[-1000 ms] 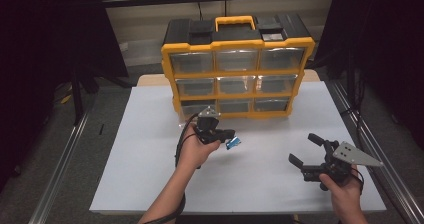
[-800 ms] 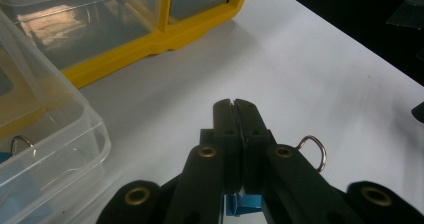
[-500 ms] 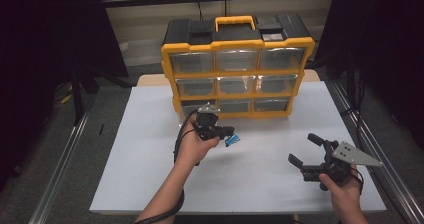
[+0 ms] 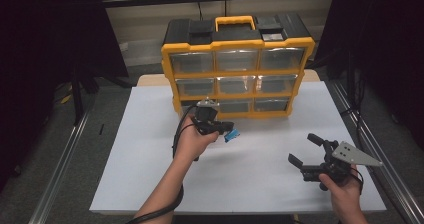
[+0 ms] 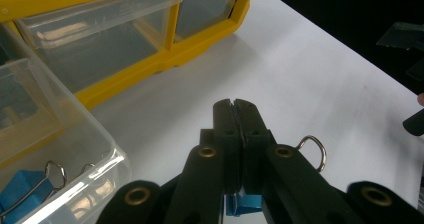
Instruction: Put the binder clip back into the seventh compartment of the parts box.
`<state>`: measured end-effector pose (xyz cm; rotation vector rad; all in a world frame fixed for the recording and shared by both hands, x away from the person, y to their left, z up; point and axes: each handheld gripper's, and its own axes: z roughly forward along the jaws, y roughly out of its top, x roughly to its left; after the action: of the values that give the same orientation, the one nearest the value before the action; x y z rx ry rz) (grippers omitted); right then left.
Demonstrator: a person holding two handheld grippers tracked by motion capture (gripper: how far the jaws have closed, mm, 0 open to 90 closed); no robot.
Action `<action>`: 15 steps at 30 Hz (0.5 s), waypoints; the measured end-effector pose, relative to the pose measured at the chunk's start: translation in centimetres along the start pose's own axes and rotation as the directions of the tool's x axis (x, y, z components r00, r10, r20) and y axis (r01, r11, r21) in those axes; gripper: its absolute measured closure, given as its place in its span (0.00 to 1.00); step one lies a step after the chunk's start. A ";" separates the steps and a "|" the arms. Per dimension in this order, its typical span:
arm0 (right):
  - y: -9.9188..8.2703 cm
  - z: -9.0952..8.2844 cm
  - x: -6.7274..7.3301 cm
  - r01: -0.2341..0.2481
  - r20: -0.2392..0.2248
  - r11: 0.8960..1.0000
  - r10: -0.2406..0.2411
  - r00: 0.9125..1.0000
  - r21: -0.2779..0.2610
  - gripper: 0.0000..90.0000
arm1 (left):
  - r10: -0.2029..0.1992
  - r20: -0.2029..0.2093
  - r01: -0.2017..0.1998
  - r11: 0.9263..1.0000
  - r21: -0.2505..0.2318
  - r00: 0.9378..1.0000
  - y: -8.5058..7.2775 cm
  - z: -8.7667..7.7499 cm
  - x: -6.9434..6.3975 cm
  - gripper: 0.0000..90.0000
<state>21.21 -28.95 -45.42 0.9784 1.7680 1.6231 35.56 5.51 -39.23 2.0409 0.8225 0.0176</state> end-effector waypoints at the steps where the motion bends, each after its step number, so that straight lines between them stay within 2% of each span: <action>1: 0.0 0.0 0.0 -0.001 -0.001 1.000 0.001 1.000 -0.001 0.02 | 0.000 0.000 0.000 1.000 -0.006 1.000 0.0 0.0 0.0 0.99; 2: 0.0 0.0 0.0 -0.001 0.000 1.000 0.001 1.000 0.000 0.02 | 0.004 -0.006 -0.004 1.000 0.008 1.000 0.2 -0.1 0.0 0.99; 3: 0.0 0.0 0.0 0.000 0.001 1.000 0.000 1.000 -0.001 0.02 | 0.000 0.000 0.000 1.000 -0.004 1.000 0.2 -0.1 0.1 0.99; 6: 0.0 0.0 0.0 -0.001 -0.001 1.000 0.001 1.000 -0.001 0.02 | 0.002 -0.011 -0.002 1.000 0.006 1.000 0.4 -0.2 0.1 0.99; 9: 0.0 0.0 0.0 -0.001 -0.001 1.000 0.001 1.000 -0.001 0.02 | -0.005 -0.006 0.005 1.000 -0.010 1.000 0.6 -0.2 0.1 0.99; 15: 0.0 -0.1 -0.1 -0.001 0.002 1.000 0.001 1.000 -0.002 0.02 | -0.001 -0.008 0.001 1.000 0.004 1.000 1.0 -0.4 0.1 0.99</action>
<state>21.21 -29.03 -45.39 0.9804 1.7646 1.6236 36.08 5.48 -38.27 2.0450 0.8289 0.0232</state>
